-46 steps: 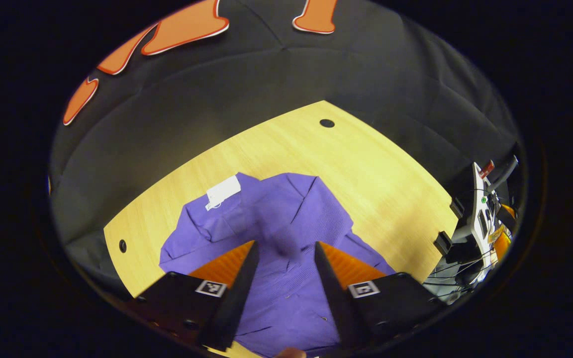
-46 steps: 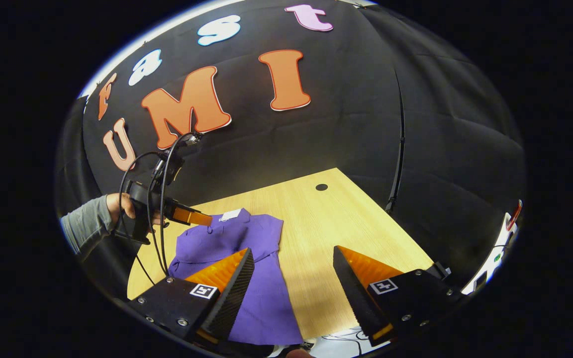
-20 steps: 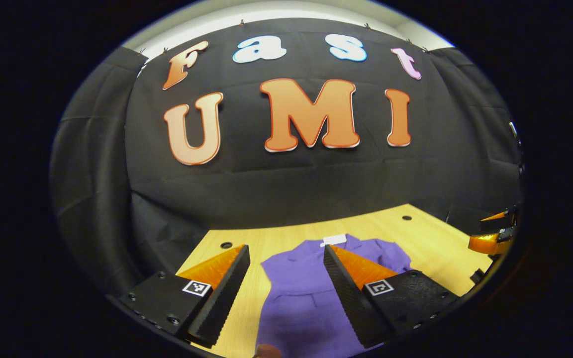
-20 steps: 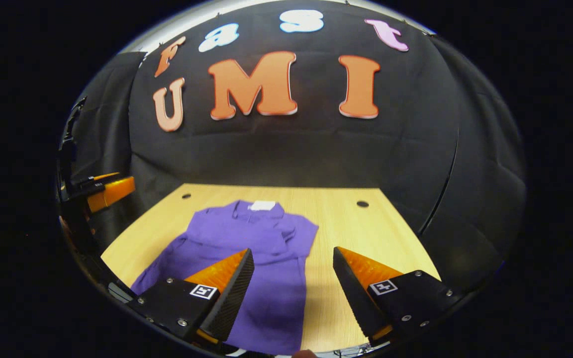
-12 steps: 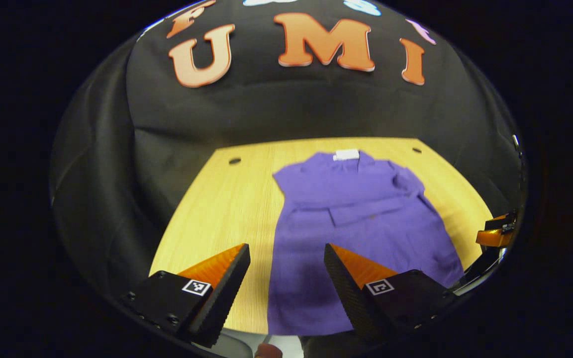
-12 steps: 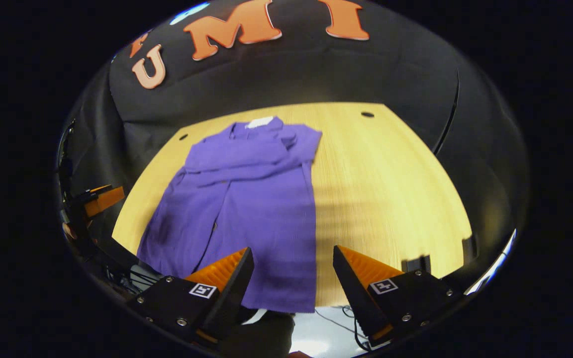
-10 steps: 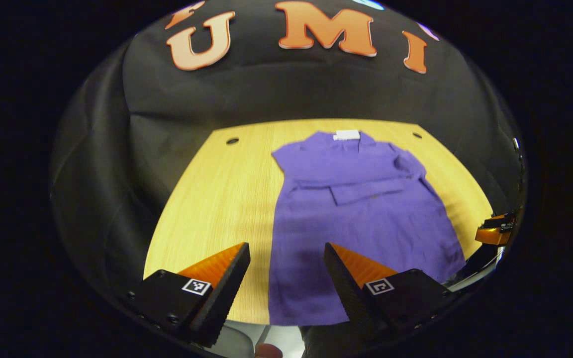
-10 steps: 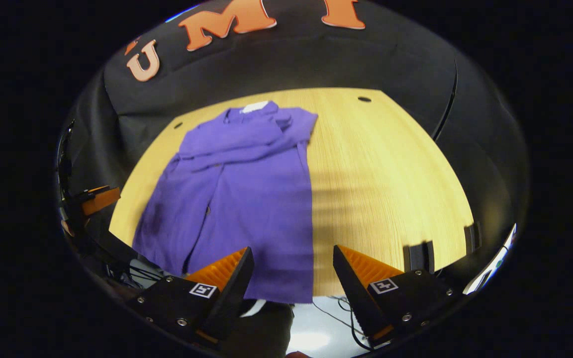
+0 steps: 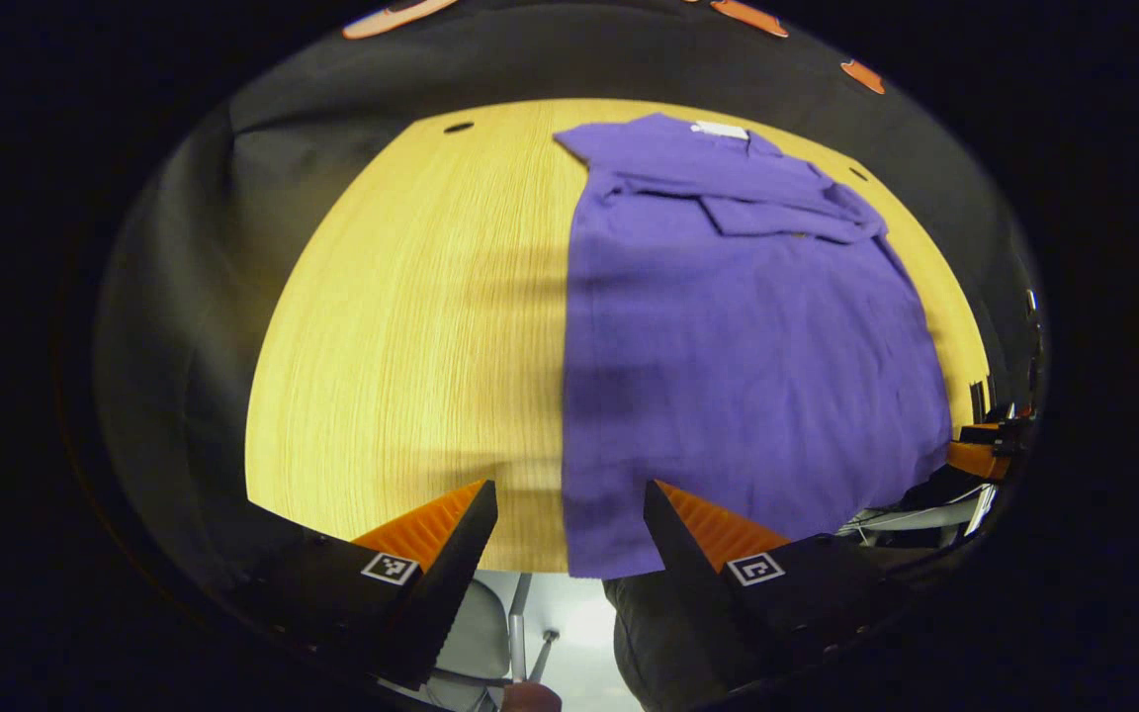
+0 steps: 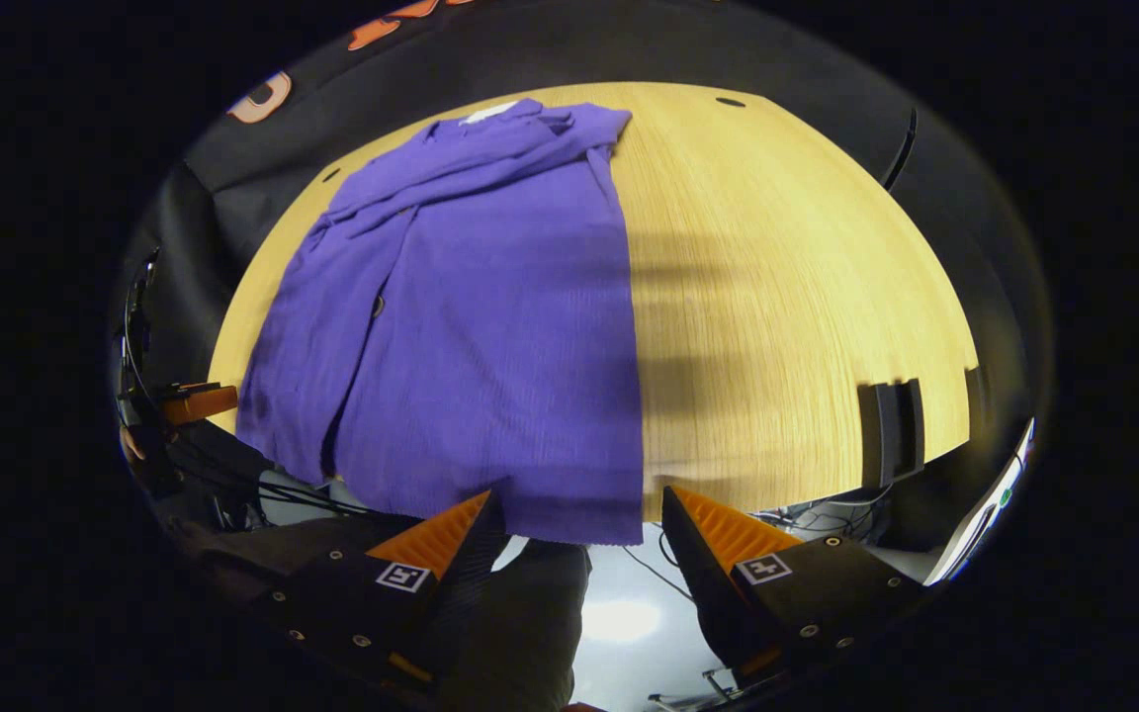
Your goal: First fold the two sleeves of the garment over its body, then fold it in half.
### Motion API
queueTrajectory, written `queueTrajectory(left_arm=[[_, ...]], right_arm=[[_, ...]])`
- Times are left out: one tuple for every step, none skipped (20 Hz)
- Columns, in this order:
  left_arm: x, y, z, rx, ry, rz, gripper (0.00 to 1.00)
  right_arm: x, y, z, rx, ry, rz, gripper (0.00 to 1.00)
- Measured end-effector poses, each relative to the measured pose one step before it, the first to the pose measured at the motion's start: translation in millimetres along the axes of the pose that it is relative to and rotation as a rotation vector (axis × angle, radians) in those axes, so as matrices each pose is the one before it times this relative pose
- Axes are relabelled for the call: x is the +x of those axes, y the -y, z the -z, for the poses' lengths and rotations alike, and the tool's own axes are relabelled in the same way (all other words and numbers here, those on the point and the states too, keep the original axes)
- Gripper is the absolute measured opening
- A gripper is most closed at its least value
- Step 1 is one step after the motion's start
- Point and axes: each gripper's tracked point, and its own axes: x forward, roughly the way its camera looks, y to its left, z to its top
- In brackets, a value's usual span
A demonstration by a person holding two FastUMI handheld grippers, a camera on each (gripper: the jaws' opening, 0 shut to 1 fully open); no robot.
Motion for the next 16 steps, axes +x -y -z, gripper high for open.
queueTrajectory(left_arm=[[5.16, -3.28, 6.54, -0.01250, -0.02750, -0.00366, 0.97], [3.97, -2.90, 7.35, -0.00630, -0.03091, 0.00063, 0.98], [3.31, -0.35, 3.75, -0.00339, -0.02398, 0.00256, 0.98], [2.69, 3.44, 3.18, 0.00008, -0.01931, 0.01264, 0.98], [1.90, 4.84, 3.48, 0.00511, -0.02269, 0.00969, 0.98], [2.47, 1.58, -0.88, 0.01325, 0.00177, -0.00619, 0.98], [0.54, 1.99, -2.22, 0.00049, -0.00036, -0.00291, 0.98], [1.84, 4.27, -3.55, -0.00140, 0.00240, 0.01069, 0.98], [1.54, 1.62, -2.28, -0.00071, -0.01079, -0.00362, 0.98], [1.20, 1.96, -4.89, -0.01044, -0.00003, 0.00055, 0.98], [0.77, 1.86, -3.75, -0.00917, -0.00872, -0.00092, 0.98], [2.06, 1.18, -6.42, 0.01065, 0.00001, 0.00150, 0.98], [1.84, -0.16, -7.55, 0.00292, -0.00288, 0.00284, 0.98], [2.51, -0.09, -7.34, -0.00254, -0.01354, 0.00071, 0.95], [2.70, 1.00, -9.03, -0.00595, -0.01427, 0.00742, 0.78], [2.80, 1.91, -10.54, -0.01661, -0.00459, 0.01440, 0.60]], right_arm=[[1.78, -0.19, 3.40, 0.00238, -0.01465, -0.00060, 0.96], [1.66, -0.14, 1.94, -0.00131, -0.01101, 0.00035, 0.96], [3.43, -0.70, 2.44, -0.00190, -0.01227, 0.00354, 0.96], [1.73, -1.62, 1.54, -0.00068, -0.01061, 0.00030, 0.96], [1.29, 0.91, 3.46, -0.00129, -0.01717, 0.01037, 0.96], [-0.09, 2.92, 0.19, -0.00886, -0.00001, 0.01568, 0.96], [1.17, 0.28, -0.06, -0.00030, -0.00197, 0.00508, 0.96], [0.42, -0.37, 1.09, 0.00575, -0.00745, 0.00298, 0.94], [0.01, -0.27, 3.97, 0.00879, -0.02014, 0.00357, 0.93], [1.28, -3.14, 1.61, 0.01239, -0.01233, -0.00540, 0.92], [-0.47, -3.73, 4.39, 0.00828, -0.01966, -0.01571, 0.90], [1.99, -6.25, 2.01, 0.00596, -0.01429, -0.02835, 0.83], [1.74, -6.01, 4.96, 0.01332, -0.01909, -0.02290, 0.79], [-1.00, -3.39, 0.32, 0.02797, -0.00648, -0.01446, 0.58], [2.10, -2.23, 0.68, 0.02528, -0.00807, -0.00743, 0.58], [-1.47, 2.83, -2.62, 0.01658, 0.00223, 0.00384, 0.45]])
